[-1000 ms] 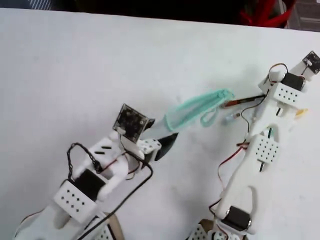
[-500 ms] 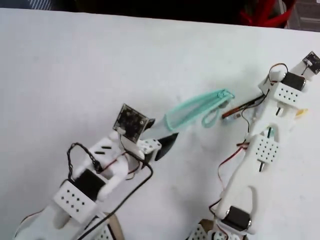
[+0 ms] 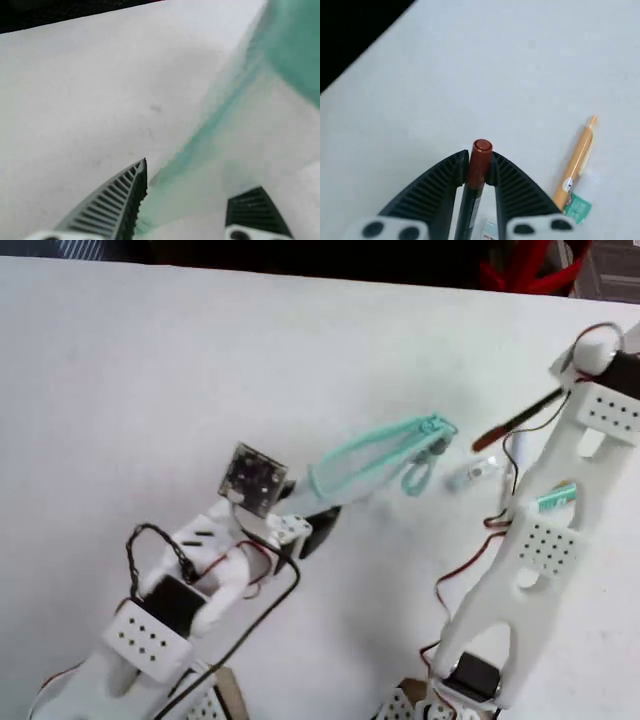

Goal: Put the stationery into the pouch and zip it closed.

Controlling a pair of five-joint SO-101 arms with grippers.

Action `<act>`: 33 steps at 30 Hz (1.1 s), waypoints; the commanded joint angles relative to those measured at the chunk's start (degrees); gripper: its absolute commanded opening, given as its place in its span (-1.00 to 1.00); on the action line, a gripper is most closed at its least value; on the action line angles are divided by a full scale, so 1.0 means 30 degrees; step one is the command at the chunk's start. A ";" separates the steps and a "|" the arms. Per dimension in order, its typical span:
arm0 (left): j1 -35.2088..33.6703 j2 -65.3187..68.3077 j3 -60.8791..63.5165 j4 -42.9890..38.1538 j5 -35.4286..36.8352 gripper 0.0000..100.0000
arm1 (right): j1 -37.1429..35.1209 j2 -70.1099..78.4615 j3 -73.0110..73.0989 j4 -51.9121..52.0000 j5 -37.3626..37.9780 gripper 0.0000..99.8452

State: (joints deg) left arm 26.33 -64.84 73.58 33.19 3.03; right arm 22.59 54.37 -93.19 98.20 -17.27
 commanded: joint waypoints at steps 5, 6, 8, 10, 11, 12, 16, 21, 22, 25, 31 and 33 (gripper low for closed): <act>-0.1333 -0.0044 -0.1055 -0.0293 0.0293 -0.50 | -0.0630 -0.7604 -0.0557 0.0103 0.1905 -0.96; -0.1304 -0.0044 -0.1055 -0.0293 0.0293 -0.50 | -0.0894 -0.8542 -0.0527 0.0103 0.2198 -0.96; -0.1275 -0.0044 -0.1055 -0.0293 0.0293 -0.50 | -0.1744 -1.0330 -0.0527 0.0103 0.2755 -0.96; -0.1275 -0.0073 -0.1055 -0.0293 0.0293 -0.50 | -0.2974 -1.2147 -0.0527 0.0103 0.3282 -0.96; -0.1275 -0.0073 -0.1055 -0.0293 0.0293 -0.50 | -0.3707 -1.2996 -0.0527 0.0103 0.3516 -0.96; -0.1275 -0.0073 -0.1055 -0.0293 0.0293 -0.51 | -0.4527 -1.3817 -0.0498 0.0103 0.3751 -0.96; -0.1275 -0.0015 -0.1055 -0.0352 0.0293 -0.51 | -0.8308 -1.6513 0.0059 0.0103 0.4484 -0.96; -0.1275 -0.0073 0.0234 -0.2491 0.0205 -0.51 | -1.3084 -1.9853 0.2462 -0.0015 0.5509 -0.96; -0.1275 -0.0073 0.0557 -0.3048 0.0205 -0.51 | -1.3963 -2.0410 0.2901 -0.0015 0.5744 -0.96; -0.1275 -0.0073 0.0821 -0.3604 0.0176 -0.51 | -1.5634 -2.1758 0.4161 -0.0015 0.6271 -0.96; -0.1363 -0.0073 0.0791 -0.3780 0.0176 -0.51 | -1.6747 -2.3868 0.7004 0.0044 0.6212 -0.96; -0.1333 -0.0073 0.0791 -0.3780 0.0176 -0.51 | -1.6835 -2.4396 0.8264 0.0044 0.6066 -0.96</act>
State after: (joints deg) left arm 22.81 -64.84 76.40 23.43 3.30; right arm -27.16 -16.84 -72.44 98.29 0.75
